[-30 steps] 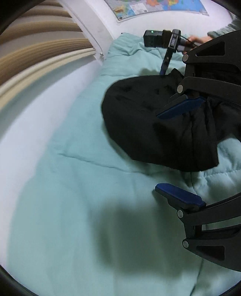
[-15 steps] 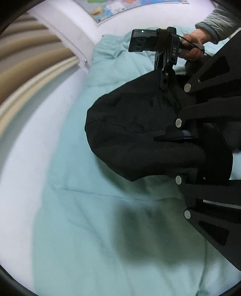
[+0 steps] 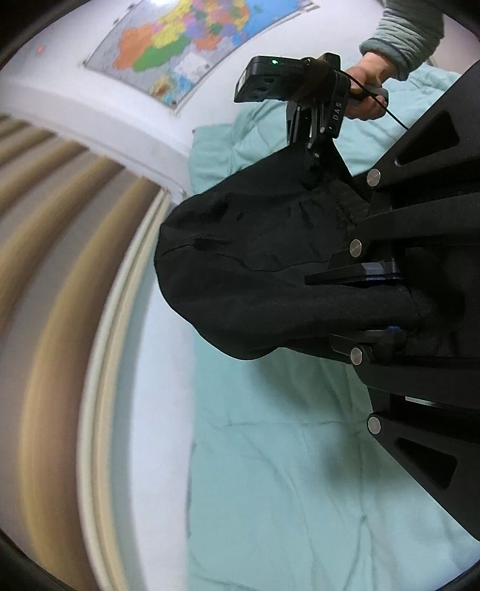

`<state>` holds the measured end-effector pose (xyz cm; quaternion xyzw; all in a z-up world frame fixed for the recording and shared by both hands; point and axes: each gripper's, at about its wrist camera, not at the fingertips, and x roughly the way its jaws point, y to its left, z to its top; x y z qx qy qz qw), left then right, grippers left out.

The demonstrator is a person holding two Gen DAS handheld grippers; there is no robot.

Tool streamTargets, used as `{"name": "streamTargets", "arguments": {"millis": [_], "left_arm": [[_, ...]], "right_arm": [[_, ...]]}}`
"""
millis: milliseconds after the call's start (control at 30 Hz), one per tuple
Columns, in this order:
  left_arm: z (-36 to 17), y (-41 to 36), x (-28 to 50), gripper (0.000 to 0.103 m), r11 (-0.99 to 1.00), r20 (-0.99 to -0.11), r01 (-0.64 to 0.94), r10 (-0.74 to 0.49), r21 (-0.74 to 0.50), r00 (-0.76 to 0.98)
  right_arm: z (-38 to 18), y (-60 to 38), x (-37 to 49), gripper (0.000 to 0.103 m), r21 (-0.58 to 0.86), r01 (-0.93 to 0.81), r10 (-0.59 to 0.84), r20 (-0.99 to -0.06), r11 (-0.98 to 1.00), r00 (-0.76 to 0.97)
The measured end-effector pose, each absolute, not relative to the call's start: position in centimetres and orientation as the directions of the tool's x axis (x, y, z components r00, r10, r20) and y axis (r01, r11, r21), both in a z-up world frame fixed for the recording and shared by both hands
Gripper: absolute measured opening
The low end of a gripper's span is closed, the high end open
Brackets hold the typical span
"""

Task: Fold large clothes
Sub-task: 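Fold the held hood down across the jacket body with both grippers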

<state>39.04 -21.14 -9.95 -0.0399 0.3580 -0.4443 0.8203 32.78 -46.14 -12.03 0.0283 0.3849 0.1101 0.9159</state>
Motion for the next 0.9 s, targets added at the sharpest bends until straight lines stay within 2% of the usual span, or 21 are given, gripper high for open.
{"name": "streamTargets", "arguments": {"millis": [200, 333, 500, 533, 633, 700, 800, 867, 900], "left_arm": [[-7.1, -16.8, 28.7, 0.015, 0.589, -0.533, 0.734, -0.763, -0.339, 0.365], [-9.6, -14.1, 22.3, 0.018, 0.614, -0.606, 0.706, -0.725, -0.353, 0.328], [-17.7, -10.7, 17.4, 0.019, 0.713, -0.771, 0.584, -0.599, -0.389, 0.217], [-18.6, -10.1, 16.7, 0.019, 0.727, -0.785, 0.563, -0.584, -0.393, 0.206], [-18.8, -8.1, 15.7, 0.018, 0.746, -0.791, 0.522, -0.578, -0.413, 0.2], [-17.8, -6.9, 16.3, 0.018, 0.761, -0.786, 0.506, -0.573, -0.405, 0.233], [-15.2, -6.6, 17.4, 0.018, 0.757, -0.755, 0.515, -0.592, -0.401, 0.283], [-13.1, -7.6, 17.4, 0.018, 0.749, -0.734, 0.542, -0.601, -0.381, 0.316], [-11.5, -8.3, 18.0, 0.018, 0.743, -0.716, 0.562, -0.609, -0.365, 0.34]], "right_arm": [[-7.8, -41.9, 22.5, 0.015, 0.014, -0.144, 0.12, -0.64, 0.989, 0.759], [-8.5, -39.2, 16.1, 0.015, -0.062, -0.1, 0.036, -0.648, 0.993, 0.761], [-15.2, -37.6, 11.3, 0.019, -0.019, -0.088, 0.035, -0.818, 0.996, 0.574], [-16.3, -37.7, 10.8, 0.023, -0.008, -0.074, 0.033, -0.843, 0.997, 0.537], [-18.5, -39.2, 8.9, 0.023, 0.086, -0.003, 0.079, -0.891, 0.996, 0.447], [-18.2, -40.8, 7.7, 0.024, 0.173, 0.051, 0.133, -0.887, 0.984, 0.443], [-16.1, -42.2, 7.3, 0.027, 0.204, 0.099, 0.133, -0.867, 0.974, 0.48], [-13.6, -43.1, 7.7, 0.036, 0.225, 0.113, 0.133, -0.836, 0.968, 0.532], [-12.3, -43.3, 8.2, 0.048, 0.236, 0.115, 0.134, -0.819, 0.965, 0.558]]}}
